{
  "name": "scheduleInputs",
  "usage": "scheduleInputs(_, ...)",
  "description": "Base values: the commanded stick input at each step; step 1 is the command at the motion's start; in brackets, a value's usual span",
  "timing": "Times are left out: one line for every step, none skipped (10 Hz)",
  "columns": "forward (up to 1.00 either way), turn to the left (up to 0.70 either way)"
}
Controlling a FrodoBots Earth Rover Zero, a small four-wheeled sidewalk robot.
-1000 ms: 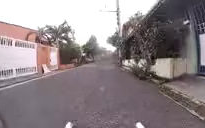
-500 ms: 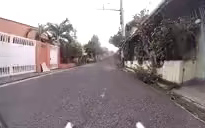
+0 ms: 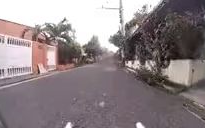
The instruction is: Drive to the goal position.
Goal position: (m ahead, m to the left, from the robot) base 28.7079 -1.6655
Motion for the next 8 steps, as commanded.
scheduleInputs(0.70, 0.00)
scheduleInputs(0.70, 0.00)
scheduleInputs(0.70, 0.00)
scheduleInputs(0.70, 0.00)
scheduleInputs(0.70, 0.00)
scheduleInputs(0.70, 0.00)
scheduleInputs(0.70, 0.00)
scheduleInputs(0.70, 0.00)
